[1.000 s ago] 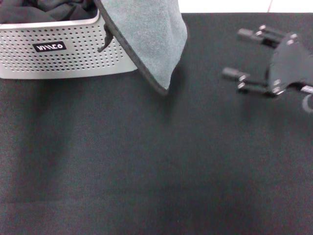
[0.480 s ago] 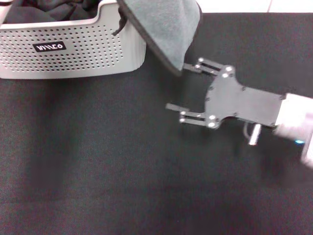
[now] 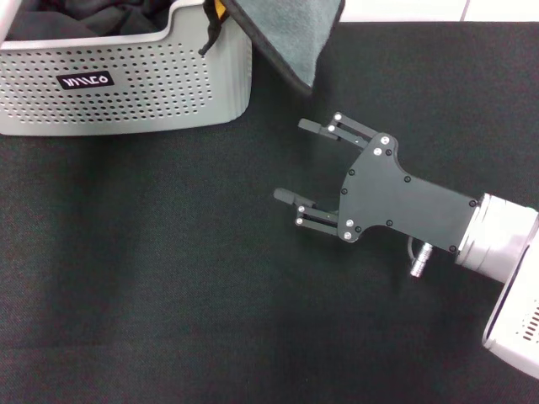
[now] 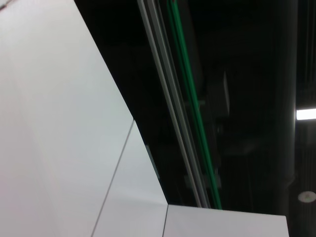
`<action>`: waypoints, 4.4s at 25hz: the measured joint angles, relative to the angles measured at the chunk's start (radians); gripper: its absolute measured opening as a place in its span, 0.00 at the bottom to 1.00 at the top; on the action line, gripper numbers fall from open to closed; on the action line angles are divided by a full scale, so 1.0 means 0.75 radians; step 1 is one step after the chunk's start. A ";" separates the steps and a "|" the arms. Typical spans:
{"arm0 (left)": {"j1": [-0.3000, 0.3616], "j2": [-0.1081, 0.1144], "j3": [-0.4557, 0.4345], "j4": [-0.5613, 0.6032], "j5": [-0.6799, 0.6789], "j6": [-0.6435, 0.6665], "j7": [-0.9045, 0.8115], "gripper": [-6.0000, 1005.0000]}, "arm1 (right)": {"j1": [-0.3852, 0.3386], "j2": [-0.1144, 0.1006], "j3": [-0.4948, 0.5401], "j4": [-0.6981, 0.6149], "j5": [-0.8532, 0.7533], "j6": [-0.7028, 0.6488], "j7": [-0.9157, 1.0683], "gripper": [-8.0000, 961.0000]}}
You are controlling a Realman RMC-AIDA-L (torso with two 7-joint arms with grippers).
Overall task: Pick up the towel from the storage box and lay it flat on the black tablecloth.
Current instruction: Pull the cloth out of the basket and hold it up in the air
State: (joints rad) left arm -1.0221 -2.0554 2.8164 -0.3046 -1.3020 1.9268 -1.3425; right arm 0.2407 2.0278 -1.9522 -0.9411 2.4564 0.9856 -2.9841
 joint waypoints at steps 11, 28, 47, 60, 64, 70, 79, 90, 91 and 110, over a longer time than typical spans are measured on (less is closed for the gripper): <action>0.018 0.005 0.000 -0.001 -0.070 -0.015 0.034 0.01 | -0.059 0.000 0.075 0.004 0.008 0.121 -0.006 0.78; 0.022 -0.045 0.000 0.022 -0.140 -0.040 0.077 0.01 | 0.039 0.000 0.269 0.076 0.030 0.241 -0.011 0.78; 0.047 -0.049 -0.001 0.109 -0.197 -0.039 0.104 0.01 | 0.233 0.000 0.212 0.165 0.067 0.118 -0.012 0.78; 0.070 -0.049 -0.006 0.176 -0.208 -0.051 0.116 0.01 | 0.279 0.000 0.158 0.177 0.162 0.064 -0.011 0.78; 0.081 -0.050 -0.009 0.193 -0.209 -0.051 0.120 0.01 | 0.279 0.000 0.159 0.178 0.191 0.074 -0.011 0.78; 0.098 -0.049 -0.009 0.197 -0.239 -0.051 0.135 0.01 | 0.238 0.000 0.162 0.163 0.198 0.145 -0.011 0.78; 0.101 -0.049 -0.006 0.203 -0.242 -0.051 0.153 0.01 | 0.165 0.000 0.216 0.164 0.291 0.231 -0.011 0.78; 0.102 -0.049 -0.002 0.206 -0.242 -0.045 0.146 0.01 | 0.173 0.000 0.251 0.186 0.292 0.216 -0.011 0.78; 0.102 -0.049 -0.002 0.207 -0.242 -0.044 0.146 0.01 | 0.173 0.000 0.252 0.187 0.292 0.208 -0.011 0.78; 0.088 -0.049 -0.007 0.244 -0.243 -0.042 0.186 0.01 | 0.221 0.000 0.146 0.202 0.281 0.199 -0.011 0.75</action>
State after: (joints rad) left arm -0.9564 -2.0923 2.8111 -0.1218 -1.4846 1.8956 -1.2028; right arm 0.4068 2.0278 -1.8424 -0.7896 2.6671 1.1352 -2.9927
